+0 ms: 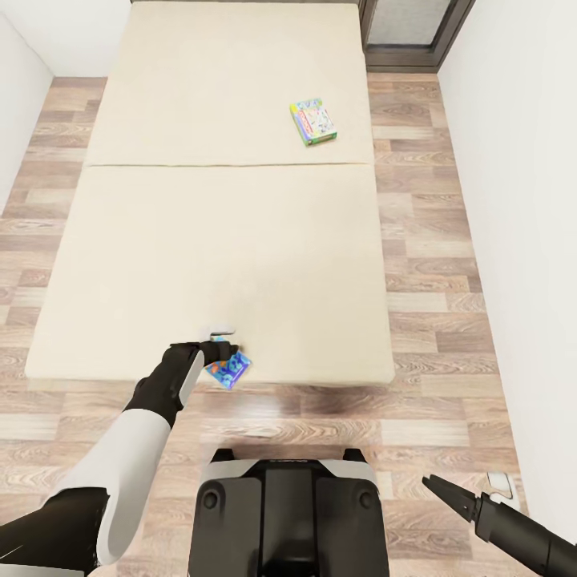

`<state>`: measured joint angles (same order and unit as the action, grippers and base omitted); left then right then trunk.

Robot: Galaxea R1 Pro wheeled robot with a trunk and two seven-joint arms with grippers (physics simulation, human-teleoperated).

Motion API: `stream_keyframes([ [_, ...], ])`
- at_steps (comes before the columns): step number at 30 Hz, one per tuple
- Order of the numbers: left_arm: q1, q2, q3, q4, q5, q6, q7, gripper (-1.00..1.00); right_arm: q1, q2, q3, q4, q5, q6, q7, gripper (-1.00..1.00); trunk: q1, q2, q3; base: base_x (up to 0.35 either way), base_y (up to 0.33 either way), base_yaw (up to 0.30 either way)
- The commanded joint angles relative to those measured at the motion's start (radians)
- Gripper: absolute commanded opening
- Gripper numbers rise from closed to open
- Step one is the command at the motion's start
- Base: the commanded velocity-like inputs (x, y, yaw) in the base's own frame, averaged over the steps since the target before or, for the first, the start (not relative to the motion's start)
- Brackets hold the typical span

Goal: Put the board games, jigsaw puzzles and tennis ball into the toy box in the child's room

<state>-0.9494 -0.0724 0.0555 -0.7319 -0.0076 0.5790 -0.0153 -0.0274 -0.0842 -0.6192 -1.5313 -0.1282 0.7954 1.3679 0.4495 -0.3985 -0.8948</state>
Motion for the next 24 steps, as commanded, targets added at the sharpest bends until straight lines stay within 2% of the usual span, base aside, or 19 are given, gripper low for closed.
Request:
stream_keyframes([
  [1,0.000,-0.001,0.004,-0.001,-0.001,0.005,-0.002,1.00,0.000,0.000,-0.001,0.000,-0.002,0.008,0.002,1.00,0.000,-0.001,-0.001,-0.061,-0.001,0.000],
  [10,0.000,-0.001,0.004,-0.001,-0.002,0.005,-0.002,1.00,0.000,0.000,-0.001,0.000,-0.001,0.008,0.002,1.00,0.000,-0.001,-0.001,-0.086,0.000,0.000],
  [24,0.000,-0.001,0.004,-0.001,0.000,0.005,-0.002,1.00,0.000,0.000,-0.001,0.000,0.000,0.008,0.003,1.00,0.000,-0.001,-0.001,-0.009,0.000,0.000],
])
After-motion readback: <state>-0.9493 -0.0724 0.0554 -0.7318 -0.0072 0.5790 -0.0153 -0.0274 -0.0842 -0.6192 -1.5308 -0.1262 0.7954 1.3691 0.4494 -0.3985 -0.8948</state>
